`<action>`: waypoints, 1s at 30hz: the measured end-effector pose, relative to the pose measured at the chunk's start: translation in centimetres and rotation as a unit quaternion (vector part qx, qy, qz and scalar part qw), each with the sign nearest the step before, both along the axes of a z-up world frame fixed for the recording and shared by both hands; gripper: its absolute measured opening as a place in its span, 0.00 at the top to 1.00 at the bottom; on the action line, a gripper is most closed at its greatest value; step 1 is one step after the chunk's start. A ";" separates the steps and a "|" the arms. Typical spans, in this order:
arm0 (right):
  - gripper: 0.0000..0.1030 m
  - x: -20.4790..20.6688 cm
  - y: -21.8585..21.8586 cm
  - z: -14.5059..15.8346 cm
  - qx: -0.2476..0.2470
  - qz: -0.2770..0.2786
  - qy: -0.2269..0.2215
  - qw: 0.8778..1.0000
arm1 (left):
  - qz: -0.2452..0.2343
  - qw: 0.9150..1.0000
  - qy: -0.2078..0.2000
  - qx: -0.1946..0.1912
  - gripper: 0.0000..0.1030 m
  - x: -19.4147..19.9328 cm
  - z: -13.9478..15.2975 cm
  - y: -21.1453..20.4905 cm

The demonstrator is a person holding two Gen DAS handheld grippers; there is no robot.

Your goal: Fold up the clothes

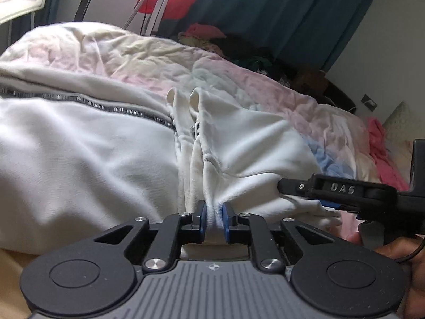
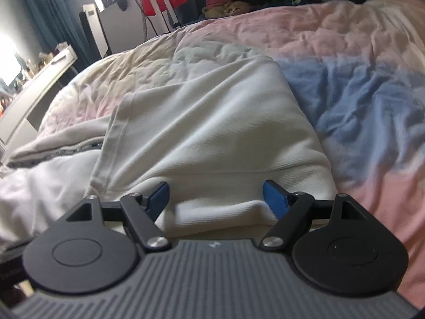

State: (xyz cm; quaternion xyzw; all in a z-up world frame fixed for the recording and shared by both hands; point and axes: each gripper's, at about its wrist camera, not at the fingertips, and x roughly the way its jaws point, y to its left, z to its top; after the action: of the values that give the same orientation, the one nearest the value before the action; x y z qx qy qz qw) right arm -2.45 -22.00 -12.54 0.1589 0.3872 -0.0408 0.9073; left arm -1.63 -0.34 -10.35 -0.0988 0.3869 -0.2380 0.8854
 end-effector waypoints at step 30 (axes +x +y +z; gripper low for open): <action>0.24 -0.6 0.7 0.6 -0.035 0.002 -0.007 0.999 | 0.511 0.830 0.078 -0.211 0.39 -0.2 -1.2 27.7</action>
State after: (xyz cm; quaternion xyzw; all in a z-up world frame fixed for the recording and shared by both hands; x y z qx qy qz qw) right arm -3.04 -21.28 -11.91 0.1271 0.3790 -0.0514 0.9152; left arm -1.82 27.40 -11.58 -0.4845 0.2895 0.1808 0.8055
